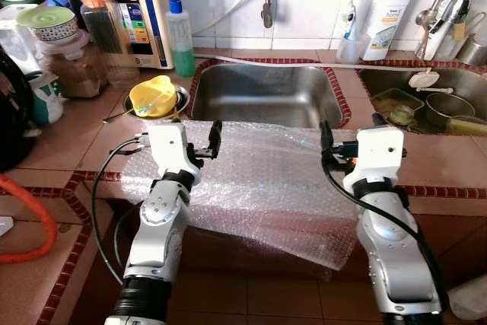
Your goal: Kitchen organization
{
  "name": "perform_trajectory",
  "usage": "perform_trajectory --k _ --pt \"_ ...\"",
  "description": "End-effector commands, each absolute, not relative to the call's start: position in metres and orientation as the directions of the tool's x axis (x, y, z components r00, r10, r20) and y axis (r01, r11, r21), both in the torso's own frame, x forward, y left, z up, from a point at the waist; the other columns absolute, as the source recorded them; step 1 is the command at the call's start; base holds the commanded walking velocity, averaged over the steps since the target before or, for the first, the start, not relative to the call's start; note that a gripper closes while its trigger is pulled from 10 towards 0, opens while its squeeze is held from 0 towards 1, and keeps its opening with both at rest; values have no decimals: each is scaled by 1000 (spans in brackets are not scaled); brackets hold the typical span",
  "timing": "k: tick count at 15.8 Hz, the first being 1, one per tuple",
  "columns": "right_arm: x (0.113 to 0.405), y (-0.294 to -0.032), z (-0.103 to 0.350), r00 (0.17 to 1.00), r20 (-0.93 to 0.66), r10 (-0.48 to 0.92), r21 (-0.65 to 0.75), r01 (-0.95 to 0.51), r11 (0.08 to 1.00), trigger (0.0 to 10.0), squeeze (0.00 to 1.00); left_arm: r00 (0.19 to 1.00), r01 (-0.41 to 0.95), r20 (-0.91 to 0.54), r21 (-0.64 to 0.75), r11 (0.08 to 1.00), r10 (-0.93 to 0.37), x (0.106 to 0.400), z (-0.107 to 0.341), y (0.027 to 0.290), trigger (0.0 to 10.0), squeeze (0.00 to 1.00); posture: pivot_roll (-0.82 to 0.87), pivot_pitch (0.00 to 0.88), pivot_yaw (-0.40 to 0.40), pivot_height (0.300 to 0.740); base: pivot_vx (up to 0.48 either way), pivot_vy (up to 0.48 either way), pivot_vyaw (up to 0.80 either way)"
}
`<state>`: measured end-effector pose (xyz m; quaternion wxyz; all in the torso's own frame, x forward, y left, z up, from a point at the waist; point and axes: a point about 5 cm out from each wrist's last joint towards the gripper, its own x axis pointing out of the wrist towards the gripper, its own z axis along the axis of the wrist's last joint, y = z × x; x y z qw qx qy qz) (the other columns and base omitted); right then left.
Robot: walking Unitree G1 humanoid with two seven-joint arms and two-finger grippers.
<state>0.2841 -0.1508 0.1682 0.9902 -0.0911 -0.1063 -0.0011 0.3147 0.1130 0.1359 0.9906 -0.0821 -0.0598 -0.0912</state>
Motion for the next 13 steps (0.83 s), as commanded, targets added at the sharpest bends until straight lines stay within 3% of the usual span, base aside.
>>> perform_trajectory --k 1,4,13 --pt "284 -148 166 978 208 15 -165 20 986 10000 0 969 219 150 -138 966 -198 313 137 112 10000 0 -58 0 32 740 0 0 0" --pt "281 -144 166 977 208 37 -169 -1 986 10000 0 963 231 173 -141 963 -206 310 140 113 10000 0 -55 0 32 740 0 0 0" --pt "286 -144 170 972 231 45 -181 -3 983 10000 0 956 248 200 -148 957 -217 314 145 111 10000 0 -61 0 37 740 351 0 0"
